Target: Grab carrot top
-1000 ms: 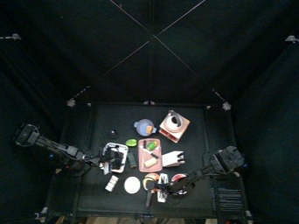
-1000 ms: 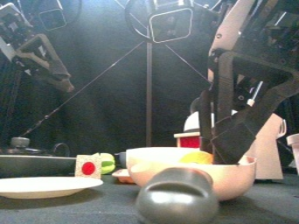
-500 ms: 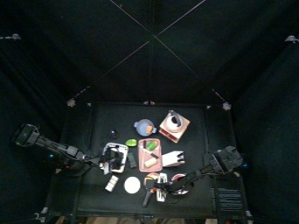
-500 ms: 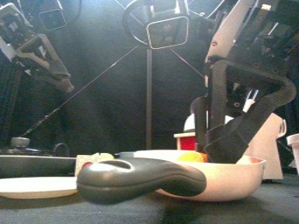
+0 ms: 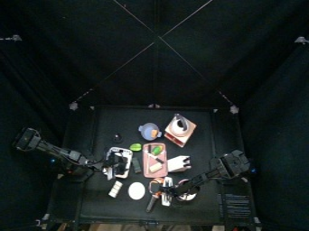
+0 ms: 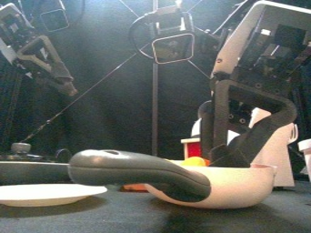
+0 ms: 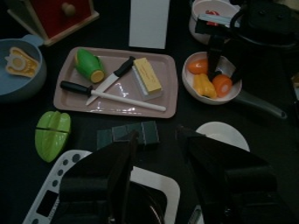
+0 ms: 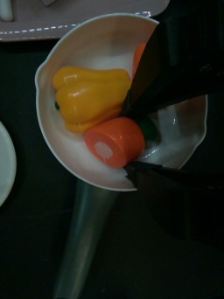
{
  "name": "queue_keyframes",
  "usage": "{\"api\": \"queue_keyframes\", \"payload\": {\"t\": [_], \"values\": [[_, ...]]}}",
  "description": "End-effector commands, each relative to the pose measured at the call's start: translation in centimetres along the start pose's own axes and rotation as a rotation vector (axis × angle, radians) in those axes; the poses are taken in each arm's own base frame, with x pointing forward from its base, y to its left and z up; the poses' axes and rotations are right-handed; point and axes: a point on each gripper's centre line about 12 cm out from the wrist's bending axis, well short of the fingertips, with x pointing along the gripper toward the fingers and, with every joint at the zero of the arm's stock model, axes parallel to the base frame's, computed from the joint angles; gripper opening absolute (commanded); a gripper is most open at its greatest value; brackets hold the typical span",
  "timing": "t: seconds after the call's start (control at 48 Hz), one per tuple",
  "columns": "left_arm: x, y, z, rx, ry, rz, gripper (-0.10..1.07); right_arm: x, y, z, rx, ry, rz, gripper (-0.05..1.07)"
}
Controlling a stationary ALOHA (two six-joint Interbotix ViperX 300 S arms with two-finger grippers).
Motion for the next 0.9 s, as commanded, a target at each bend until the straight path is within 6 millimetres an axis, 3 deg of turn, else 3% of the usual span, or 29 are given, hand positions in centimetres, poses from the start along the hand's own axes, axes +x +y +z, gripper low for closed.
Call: {"api": "queue_keyframes", "payload": {"t": [0.0,0.292,0.667,0.875], "values": [[-0.1,-0.1,0.5,-0.002,-0.014,-0.003,0.80,-0.7,0.0,0.8,0.011,-0.024,0.013,0.78],[-0.1,-0.1,0.5,-0.002,-0.012,-0.004,0.81,-1.4,0.1,1.1,0.013,-0.040,0.020,0.63],[-0.1,-0.1,0.5,-0.002,-0.014,-0.006,0.80,-6.4,0.2,2.9,0.045,-0.119,0.053,0.62],[-0.1,-0.2,0.4,0.005,-0.011,-0.012,0.80,-8.1,0.1,2.1,0.041,-0.101,0.032,0.62]]}}
